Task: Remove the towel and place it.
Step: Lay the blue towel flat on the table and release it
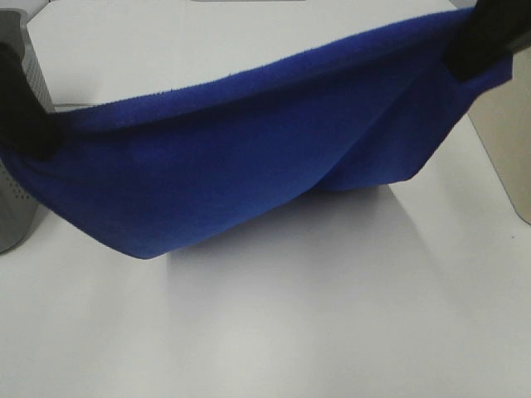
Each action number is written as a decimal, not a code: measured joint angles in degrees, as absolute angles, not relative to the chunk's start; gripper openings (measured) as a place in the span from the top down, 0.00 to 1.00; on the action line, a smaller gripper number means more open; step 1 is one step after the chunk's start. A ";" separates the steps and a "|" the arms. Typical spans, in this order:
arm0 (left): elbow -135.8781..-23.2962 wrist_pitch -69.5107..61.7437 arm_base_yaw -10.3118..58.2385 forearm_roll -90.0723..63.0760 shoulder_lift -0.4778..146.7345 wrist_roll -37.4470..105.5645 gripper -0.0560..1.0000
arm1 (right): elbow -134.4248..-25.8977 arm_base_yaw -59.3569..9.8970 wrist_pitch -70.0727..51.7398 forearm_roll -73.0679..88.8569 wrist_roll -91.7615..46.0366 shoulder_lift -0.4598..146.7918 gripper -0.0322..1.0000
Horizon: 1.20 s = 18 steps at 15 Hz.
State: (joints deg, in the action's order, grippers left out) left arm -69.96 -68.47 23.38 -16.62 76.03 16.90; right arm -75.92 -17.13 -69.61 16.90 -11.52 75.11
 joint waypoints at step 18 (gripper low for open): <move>-34.66 -67.15 23.38 -35.70 68.24 16.04 0.95 | -38.85 -17.13 -69.39 26.53 -5.61 65.66 0.96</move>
